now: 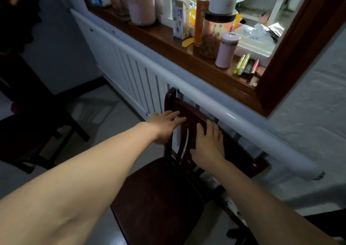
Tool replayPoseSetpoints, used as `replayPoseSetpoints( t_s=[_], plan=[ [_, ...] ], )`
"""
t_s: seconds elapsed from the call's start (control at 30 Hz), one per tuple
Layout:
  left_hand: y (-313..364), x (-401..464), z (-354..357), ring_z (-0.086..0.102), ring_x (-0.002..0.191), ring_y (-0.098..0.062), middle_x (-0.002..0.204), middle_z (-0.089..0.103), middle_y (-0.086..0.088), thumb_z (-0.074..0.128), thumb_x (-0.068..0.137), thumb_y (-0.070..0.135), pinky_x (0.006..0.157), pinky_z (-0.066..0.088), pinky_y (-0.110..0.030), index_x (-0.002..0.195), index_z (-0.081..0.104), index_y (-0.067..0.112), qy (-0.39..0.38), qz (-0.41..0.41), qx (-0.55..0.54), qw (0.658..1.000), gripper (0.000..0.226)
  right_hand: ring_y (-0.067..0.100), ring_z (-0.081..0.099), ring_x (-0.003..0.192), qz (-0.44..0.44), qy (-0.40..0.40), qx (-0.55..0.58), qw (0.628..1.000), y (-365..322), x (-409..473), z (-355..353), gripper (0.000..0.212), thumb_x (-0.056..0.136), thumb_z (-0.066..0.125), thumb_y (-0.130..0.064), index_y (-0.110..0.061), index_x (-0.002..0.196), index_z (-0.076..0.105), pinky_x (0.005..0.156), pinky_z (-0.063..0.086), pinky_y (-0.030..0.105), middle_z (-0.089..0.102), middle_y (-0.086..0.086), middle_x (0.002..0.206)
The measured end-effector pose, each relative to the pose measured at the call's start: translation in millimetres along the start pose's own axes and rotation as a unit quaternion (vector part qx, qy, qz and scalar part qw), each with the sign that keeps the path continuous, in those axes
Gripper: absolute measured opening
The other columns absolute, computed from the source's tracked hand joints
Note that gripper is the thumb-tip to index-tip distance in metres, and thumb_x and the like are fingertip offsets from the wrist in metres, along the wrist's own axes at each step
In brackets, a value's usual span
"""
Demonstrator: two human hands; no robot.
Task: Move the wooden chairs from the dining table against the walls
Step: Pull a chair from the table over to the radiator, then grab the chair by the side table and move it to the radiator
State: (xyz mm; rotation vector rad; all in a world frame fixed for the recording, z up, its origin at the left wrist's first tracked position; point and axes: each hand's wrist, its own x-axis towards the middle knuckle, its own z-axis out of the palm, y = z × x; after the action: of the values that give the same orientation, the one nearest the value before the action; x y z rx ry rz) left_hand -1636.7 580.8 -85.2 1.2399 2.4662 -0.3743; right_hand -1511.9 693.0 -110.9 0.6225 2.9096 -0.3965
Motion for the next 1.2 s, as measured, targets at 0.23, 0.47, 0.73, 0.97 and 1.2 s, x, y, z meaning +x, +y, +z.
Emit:
replayPoseSetpoints(
  t_s=[0.23, 0.47, 0.73, 0.97, 1.2],
  plan=[
    [-47, -69, 18, 0.005, 0.15, -0.021, 0.163, 0.003, 0.0, 0.058, 0.092, 0.024, 0.119, 0.02, -0.044, 0.153, 0.001, 0.029, -0.001, -0.063, -0.048, 0.997, 0.084, 0.036, 0.012, 0.143, -0.083, -0.019, -0.023, 0.996, -68, -9, 1, 0.082, 0.083, 0.064, -0.032, -0.012, 0.147, 0.018, 0.117, 0.016, 0.049, 0.017, 0.018, 0.153],
    [-119, -161, 48, 0.015, 0.148, -0.02, 0.161, 0.015, 0.002, 0.059, 0.091, 0.032, 0.116, 0.025, -0.045, 0.153, 0.007, 0.026, 0.008, -0.119, -0.091, 0.989, 0.081, 0.035, 0.017, 0.14, -0.14, -0.088, -0.048, 0.985, -180, -32, 18, 0.08, 0.082, 0.062, -0.034, -0.014, 0.146, 0.018, 0.115, 0.021, 0.046, 0.018, 0.017, 0.151],
    [-234, -292, 112, 0.017, 0.148, -0.021, 0.16, 0.017, -0.001, 0.062, 0.088, 0.037, 0.115, 0.024, -0.046, 0.153, 0.008, 0.024, 0.007, -0.215, -0.175, 0.961, 0.085, 0.036, 0.012, 0.142, -0.221, -0.11, -0.067, 0.967, -332, -67, 52, 0.085, 0.084, 0.062, -0.036, -0.014, 0.149, 0.013, 0.116, 0.02, 0.045, 0.014, 0.017, 0.154],
    [-306, -392, 172, 0.019, 0.147, -0.023, 0.159, 0.02, -0.003, 0.061, 0.089, 0.033, 0.116, 0.024, -0.047, 0.153, 0.009, 0.023, 0.006, -0.301, -0.233, 0.925, 0.083, 0.033, 0.012, 0.142, -0.286, -0.125, -0.082, 0.947, -438, -90, 85, 0.082, 0.082, 0.064, -0.033, -0.014, 0.147, 0.018, 0.116, 0.021, 0.043, 0.016, 0.014, 0.152],
    [-354, -449, 205, 0.023, 0.146, -0.025, 0.159, 0.019, -0.004, 0.061, 0.089, 0.034, 0.115, 0.029, -0.045, 0.153, 0.009, 0.022, 0.019, -0.365, -0.265, 0.892, 0.084, 0.031, 0.012, 0.143, -0.343, -0.127, -0.083, 0.927, -521, -95, 102, 0.08, 0.081, 0.063, -0.028, -0.014, 0.146, 0.02, 0.115, 0.023, 0.041, 0.018, 0.012, 0.152]
  ],
)
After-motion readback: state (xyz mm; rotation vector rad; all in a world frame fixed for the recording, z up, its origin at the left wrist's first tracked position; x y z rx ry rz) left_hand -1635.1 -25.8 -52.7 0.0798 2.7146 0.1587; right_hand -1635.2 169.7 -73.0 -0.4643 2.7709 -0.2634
